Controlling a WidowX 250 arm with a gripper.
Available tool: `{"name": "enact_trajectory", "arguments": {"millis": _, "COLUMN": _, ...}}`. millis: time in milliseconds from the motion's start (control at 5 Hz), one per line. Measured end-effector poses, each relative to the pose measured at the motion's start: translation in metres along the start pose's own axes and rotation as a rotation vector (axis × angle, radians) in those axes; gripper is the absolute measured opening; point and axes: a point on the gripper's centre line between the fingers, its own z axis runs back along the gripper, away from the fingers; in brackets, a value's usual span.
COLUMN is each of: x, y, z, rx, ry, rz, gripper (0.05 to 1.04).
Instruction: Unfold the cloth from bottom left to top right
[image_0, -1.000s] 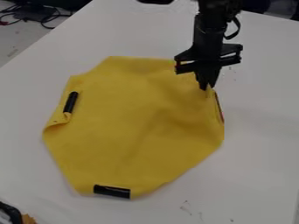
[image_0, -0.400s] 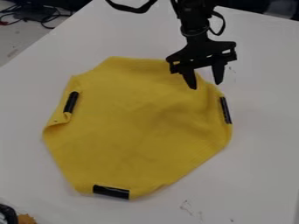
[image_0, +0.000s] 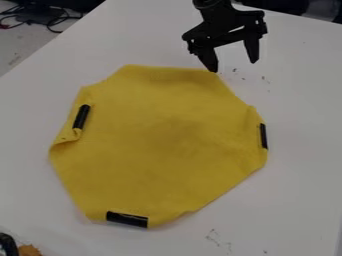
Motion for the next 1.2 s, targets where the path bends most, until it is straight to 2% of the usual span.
{"name": "enact_trajectory", "arguments": {"millis": 200, "x": -0.018, "y": 0.035, "z": 0.010, "rx": 0.070, "ry": 0.107, "rz": 0.078, "gripper": 1.000}}
{"name": "enact_trajectory", "arguments": {"millis": 400, "x": -0.027, "y": 0.088, "z": 0.034, "rx": 0.222, "ry": 0.169, "rz": 0.121, "gripper": 1.000}}
{"name": "enact_trajectory", "arguments": {"millis": 600, "x": -0.038, "y": 0.125, "z": 0.059, "rx": 0.308, "ry": 0.220, "rz": 0.133, "gripper": 1.000}}
{"name": "enact_trajectory", "arguments": {"millis": 800, "x": -0.046, "y": 0.164, "z": 0.093, "rx": 0.347, "ry": 0.193, "rz": 0.227, "gripper": 1.000}}
{"name": "enact_trajectory", "arguments": {"millis": 1000, "x": -0.054, "y": 0.184, "z": 0.101, "rx": 0.386, "ry": 0.212, "rz": 0.272, "gripper": 1.000}}
{"name": "enact_trajectory", "arguments": {"millis": 1200, "x": -0.058, "y": 0.190, "z": 0.100, "rx": 0.372, "ry": 0.221, "rz": 0.266, "gripper": 1.000}}
